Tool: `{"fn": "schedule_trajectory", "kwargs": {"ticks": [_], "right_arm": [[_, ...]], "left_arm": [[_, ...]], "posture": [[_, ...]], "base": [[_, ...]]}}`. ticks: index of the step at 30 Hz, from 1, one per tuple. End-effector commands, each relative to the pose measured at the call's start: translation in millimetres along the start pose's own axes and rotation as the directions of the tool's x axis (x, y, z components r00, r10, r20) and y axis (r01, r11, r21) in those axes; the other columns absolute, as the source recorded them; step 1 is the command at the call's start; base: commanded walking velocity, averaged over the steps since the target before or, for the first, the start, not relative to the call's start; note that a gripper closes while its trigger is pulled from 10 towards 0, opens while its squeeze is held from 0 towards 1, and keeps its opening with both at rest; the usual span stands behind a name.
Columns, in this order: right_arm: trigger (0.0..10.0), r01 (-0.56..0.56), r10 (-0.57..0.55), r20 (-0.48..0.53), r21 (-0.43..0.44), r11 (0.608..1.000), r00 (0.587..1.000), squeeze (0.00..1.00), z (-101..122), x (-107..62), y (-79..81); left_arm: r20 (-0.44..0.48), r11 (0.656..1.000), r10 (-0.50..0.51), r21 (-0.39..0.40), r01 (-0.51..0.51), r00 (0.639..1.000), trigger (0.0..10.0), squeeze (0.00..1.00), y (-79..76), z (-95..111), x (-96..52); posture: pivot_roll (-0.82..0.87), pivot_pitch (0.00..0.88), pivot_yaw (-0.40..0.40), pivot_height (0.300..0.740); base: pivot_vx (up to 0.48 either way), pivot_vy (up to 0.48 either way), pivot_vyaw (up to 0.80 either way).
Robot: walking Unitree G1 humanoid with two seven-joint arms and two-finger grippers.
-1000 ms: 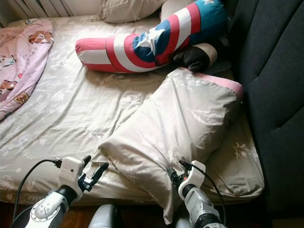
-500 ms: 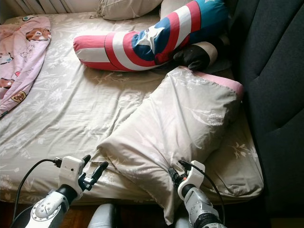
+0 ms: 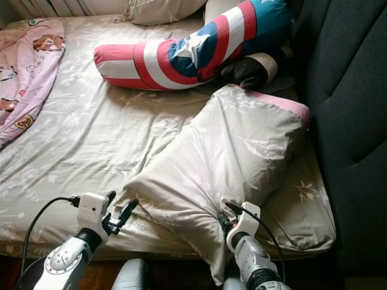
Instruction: Clean up the room
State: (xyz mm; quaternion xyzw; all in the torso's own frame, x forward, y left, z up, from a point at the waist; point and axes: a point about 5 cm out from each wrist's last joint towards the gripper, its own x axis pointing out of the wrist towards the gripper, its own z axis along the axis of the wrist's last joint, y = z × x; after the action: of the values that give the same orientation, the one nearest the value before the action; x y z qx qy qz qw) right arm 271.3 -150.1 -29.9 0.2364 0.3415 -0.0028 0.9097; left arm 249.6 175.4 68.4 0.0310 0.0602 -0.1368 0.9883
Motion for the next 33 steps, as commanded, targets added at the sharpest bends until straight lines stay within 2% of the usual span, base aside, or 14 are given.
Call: {"fn": "schedule_trajectory", "kwargs": {"ticks": [1, 6, 11, 12, 14, 15, 16, 17, 20, 23, 26, 27, 28, 33], "right_arm": [[0.0, 0.084, -0.083, -0.121, 0.005, 0.996, 0.989, 0.00, -29.4, -7.5, -17.6], [0.0, 0.136, -0.139, -0.086, -0.032, 0.990, 0.987, 0.00, -18.7, -8.9, -28.1], [0.0, 0.240, -0.238, 0.029, -0.134, 0.961, 0.971, 0.00, 16.1, -17.6, -59.8], [0.0, 0.308, -0.301, 0.065, -0.188, 0.933, 0.951, 0.00, 28.3, -25.5, -78.2], [0.0, 0.356, -0.343, 0.094, -0.239, 0.903, 0.934, 0.00, 37.9, -32.1, -91.1], [0.0, 0.411, -0.391, 0.130, -0.243, 0.879, 0.911, 0.00, 48.6, -41.2, -106.8], [0.0, 0.411, -0.391, 0.130, -0.243, 0.879, 0.911, 0.00, 48.6, -41.2, -106.8], [0.0, 0.475, -0.447, 0.165, -0.219, 0.852, 0.879, 0.00, 59.0, -52.7, -124.1], [0.0, 0.540, -0.506, 0.193, -0.225, 0.811, 0.841, 0.00, 68.4, -65.1, -141.0], [0.0, 0.648, -0.597, 0.253, -0.268, 0.713, 0.761, 0.00, 86.4, -88.4, -167.3], [0.0, 0.692, -0.632, 0.282, -0.265, 0.672, 0.722, 0.00, 96.2, -99.7, -177.8], [0.0, 0.723, -0.657, 0.303, -0.274, 0.634, 0.691, 0.00, 103.6, -108.0, -184.8], [0.0, 0.723, -0.657, 0.303, -0.274, 0.634, 0.691, 0.00, 103.6, -108.0, -184.8], [0.0, 0.792, -0.710, 0.350, -0.253, 0.556, 0.610, 0.00, 120.2, -128.4, -199.9]], "left_arm": [[-0.012, 1.000, 0.028, -0.013, -0.028, 1.000, 10.0, 0.00, 5.6, -5.2, -2.1], [-0.010, 0.999, 0.029, -0.020, -0.029, 1.000, 10.0, 0.00, 4.1, -7.1, 3.8], [-0.013, 0.999, 0.027, -0.038, -0.027, 1.000, 10.0, 0.00, 0.1, -10.2, 11.4], [-0.013, 0.999, 0.023, -0.043, -0.024, 1.000, 10.0, 0.00, -1.1, -11.6, 12.1], [-0.013, 0.999, 0.023, -0.045, -0.023, 1.000, 10.0, 0.00, -1.4, -12.5, 12.9], [-0.011, 0.999, 0.026, -0.046, -0.027, 1.000, 10.0, 0.00, -0.1, -12.9, 12.1], [-0.011, 0.999, 0.026, -0.046, -0.027, 1.000, 10.0, 0.00, -0.1, -12.9, 12.1], [-0.013, 0.998, 0.032, -0.044, -0.033, 0.999, 10.0, 0.00, 1.8, -14.8, 11.1], [-0.014, 0.998, 0.038, -0.041, -0.038, 0.999, 10.0, 0.00, 3.1, -16.9, 12.3], [-0.008, 0.999, 0.037, -0.037, -0.037, 0.999, 10.0, 0.00, 3.2, -16.6, 14.5], [-0.004, 0.999, 0.033, -0.034, -0.033, 0.999, 10.0, 0.00, 3.0, -16.0, 16.2], [-0.002, 0.999, 0.027, -0.032, -0.028, 1.000, 10.0, 0.00, 2.6, -15.6, 17.4], [-0.002, 0.999, 0.027, -0.032, -0.028, 1.000, 10.0, 0.00, 2.6, -15.6, 17.4], [0.002, 0.999, 0.020, -0.028, -0.020, 1.000, 10.0, 0.00, 3.0, -15.8, 18.9]], "posture": [[0.12, 0.227, 0.052, 0.656], [0.08, 0.200, 0.041, 0.656], [0.02, 0.169, 0.027, 0.656], [0.01, 0.160, 0.023, 0.656], [0.00, 0.151, 0.018, 0.656], [-0.01, 0.146, 0.015, 0.656], [-0.01, 0.146, 0.015, 0.656], [-0.01, 0.138, 0.012, 0.656], [-0.02, 0.128, 0.011, 0.656], [-0.02, 0.117, 0.015, 0.656], [-0.03, 0.110, 0.021, 0.656], [-0.03, 0.108, 0.022, 0.656], [-0.03, 0.108, 0.022, 0.656], [-0.03, 0.097, 0.031, 0.656]], "base": [[0.000, 0.000, 0.00], [0.000, 0.000, 0.00], [0.000, 0.000, 0.00], [0.000, 0.000, 0.00], [0.000, 0.000, 0.00], [0.000, 0.000, 0.00], [0.000, 0.000, 0.00], [0.000, 0.000, 0.00], [0.000, 0.000, 0.00], [0.000, 0.000, 0.00], [0.000, 0.000, 0.00], [0.000, 0.000, 0.00], [0.000, 0.000, 0.00], [0.000, 0.000, 0.00]]}}
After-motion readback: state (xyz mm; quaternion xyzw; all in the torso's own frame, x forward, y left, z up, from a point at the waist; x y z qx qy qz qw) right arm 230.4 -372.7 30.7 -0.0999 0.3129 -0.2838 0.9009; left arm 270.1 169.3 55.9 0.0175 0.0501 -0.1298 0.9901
